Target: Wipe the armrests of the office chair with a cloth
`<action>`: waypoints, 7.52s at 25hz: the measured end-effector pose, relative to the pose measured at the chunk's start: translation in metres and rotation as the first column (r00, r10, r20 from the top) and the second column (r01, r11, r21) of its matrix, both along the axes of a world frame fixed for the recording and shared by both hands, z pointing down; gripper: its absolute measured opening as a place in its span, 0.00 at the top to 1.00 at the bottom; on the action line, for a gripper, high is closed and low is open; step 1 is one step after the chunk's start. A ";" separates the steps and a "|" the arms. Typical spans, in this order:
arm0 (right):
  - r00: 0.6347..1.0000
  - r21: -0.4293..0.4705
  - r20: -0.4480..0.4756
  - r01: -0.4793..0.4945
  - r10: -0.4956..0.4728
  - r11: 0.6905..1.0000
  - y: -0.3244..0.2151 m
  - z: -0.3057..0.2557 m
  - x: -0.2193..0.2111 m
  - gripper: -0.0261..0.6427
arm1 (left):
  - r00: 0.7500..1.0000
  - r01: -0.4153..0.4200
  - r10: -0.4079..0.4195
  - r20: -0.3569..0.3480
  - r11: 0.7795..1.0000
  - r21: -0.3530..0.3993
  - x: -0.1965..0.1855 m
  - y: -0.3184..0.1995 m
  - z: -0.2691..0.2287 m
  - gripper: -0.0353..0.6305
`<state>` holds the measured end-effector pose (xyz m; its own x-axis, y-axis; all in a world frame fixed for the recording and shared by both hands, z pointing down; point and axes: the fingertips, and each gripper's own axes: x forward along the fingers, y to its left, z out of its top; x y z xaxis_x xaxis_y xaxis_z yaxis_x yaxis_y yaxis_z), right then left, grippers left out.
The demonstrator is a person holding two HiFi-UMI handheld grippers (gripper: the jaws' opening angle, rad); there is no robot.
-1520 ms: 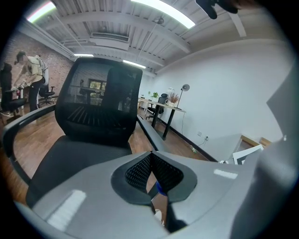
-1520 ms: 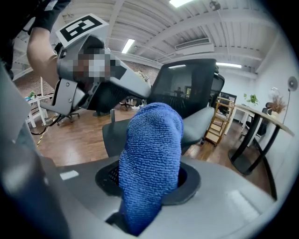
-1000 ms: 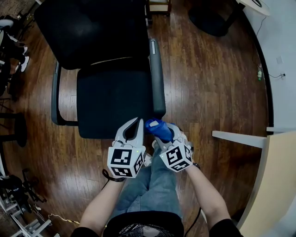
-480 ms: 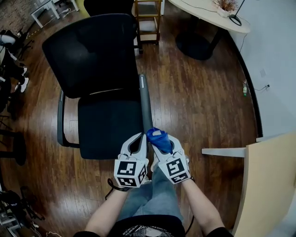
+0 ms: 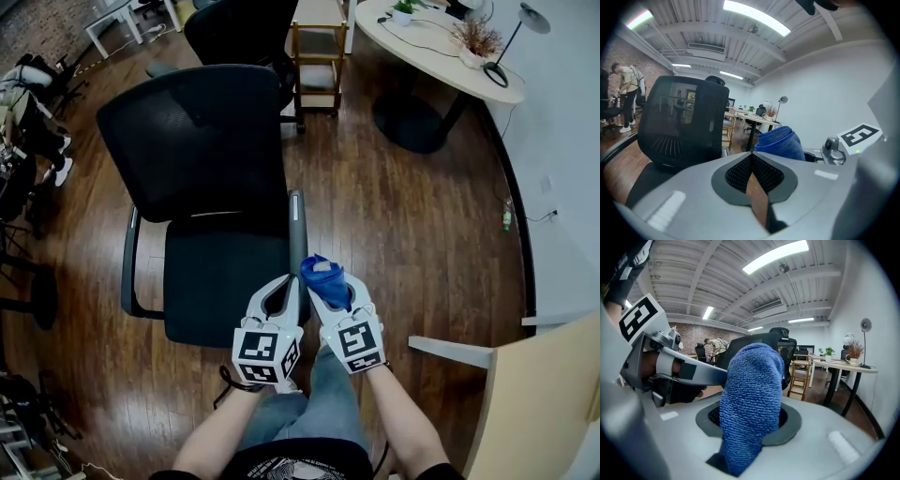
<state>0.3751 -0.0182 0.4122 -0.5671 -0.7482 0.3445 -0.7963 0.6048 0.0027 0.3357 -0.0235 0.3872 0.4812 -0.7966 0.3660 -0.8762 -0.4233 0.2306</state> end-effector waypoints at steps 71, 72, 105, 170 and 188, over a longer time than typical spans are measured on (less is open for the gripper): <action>0.996 -0.251 0.052 -0.062 0.077 0.966 0.036 0.149 -0.003 0.76 | 0.990 -0.028 0.049 0.135 0.987 -0.156 -0.023 0.045 0.096 0.94; 0.994 -0.255 0.057 -0.076 0.093 0.964 0.044 0.151 -0.003 0.76 | 0.988 -0.039 0.061 0.139 0.987 -0.158 -0.023 0.052 0.097 0.94; 0.992 -0.353 0.093 -0.042 0.080 0.935 0.113 0.310 -0.026 0.76 | 0.979 -0.039 0.080 0.189 0.977 -0.210 -0.018 0.115 0.207 0.94; 0.838 -0.325 0.177 -0.445 0.516 0.834 -0.097 0.093 -0.137 0.76 | 0.995 -0.090 0.092 0.021 0.991 -0.100 -0.176 -0.048 0.050 0.94; 0.703 -0.513 0.265 -0.477 0.660 0.714 -0.193 0.140 -0.115 0.76 | 0.996 -0.039 0.052 0.078 0.986 -0.159 -0.163 -0.150 0.084 0.94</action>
